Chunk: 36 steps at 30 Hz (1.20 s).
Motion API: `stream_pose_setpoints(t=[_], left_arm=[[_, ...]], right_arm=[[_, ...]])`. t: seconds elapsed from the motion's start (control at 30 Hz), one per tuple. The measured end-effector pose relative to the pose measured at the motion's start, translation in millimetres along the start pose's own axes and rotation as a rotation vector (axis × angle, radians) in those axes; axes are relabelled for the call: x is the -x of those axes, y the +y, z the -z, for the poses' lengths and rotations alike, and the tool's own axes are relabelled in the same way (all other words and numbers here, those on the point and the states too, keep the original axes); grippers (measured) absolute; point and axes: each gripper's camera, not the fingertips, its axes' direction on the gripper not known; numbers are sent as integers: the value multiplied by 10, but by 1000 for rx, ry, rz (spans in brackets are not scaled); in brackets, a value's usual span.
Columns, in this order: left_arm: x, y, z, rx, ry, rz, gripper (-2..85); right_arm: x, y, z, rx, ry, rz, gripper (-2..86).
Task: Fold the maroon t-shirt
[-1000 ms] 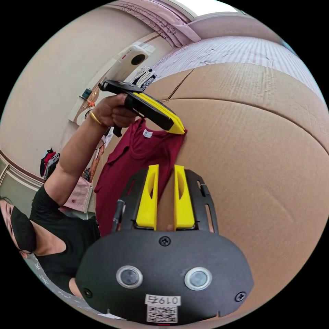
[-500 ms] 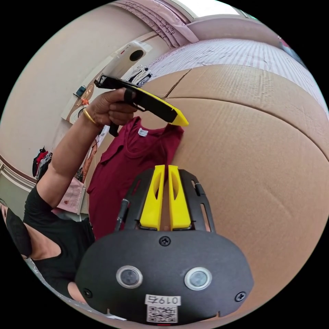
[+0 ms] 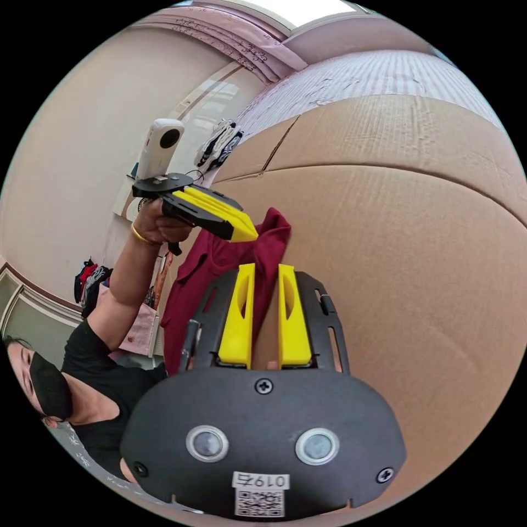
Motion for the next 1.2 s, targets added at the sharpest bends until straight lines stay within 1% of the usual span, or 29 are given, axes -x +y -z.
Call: stream_pose_setpoints(t=[0.1, 0.27, 0.43, 0.53, 0.6, 0.67, 0.83, 0.93, 1.0, 1.1, 1.2], left_arm=[[48, 81, -18, 16, 14, 19, 8], [1, 165, -35, 27, 37, -15, 6], [-91, 279, 17, 3, -73, -29, 6], [-175, 347, 34, -11, -110, -51, 6], [-220, 398, 28, 6, -93, -46, 6], [-242, 454, 69, 0, -78, -37, 7], [-303, 708, 332, -122, -8, -23, 6], [-452, 909, 429, -165, 20, -71, 6], [-632, 1031, 367, -120, 8, -116, 7], [-814, 1103, 236, -52, -81, -112, 7], [-927, 1141, 138, -21, -93, -107, 7]], right_arm=[[-75, -62, -37, -1, -47, -26, 61], [-96, -89, -56, -13, -20, -20, 14], [33, -96, 23, -37, 89, 37, 7], [8, -133, -48, 0, 112, 23, 15], [-52, -153, -61, 4, 72, 2, 28], [-143, -165, -2, -28, -10, -22, 64], [-270, -243, 49, -45, -54, -64, 74], [-315, -333, 17, -35, -73, -79, 71], [-337, -385, -1, -33, -89, -86, 67], [-372, -455, -33, -22, -104, -100, 48], [-350, -477, -20, -34, -85, -89, 19]])
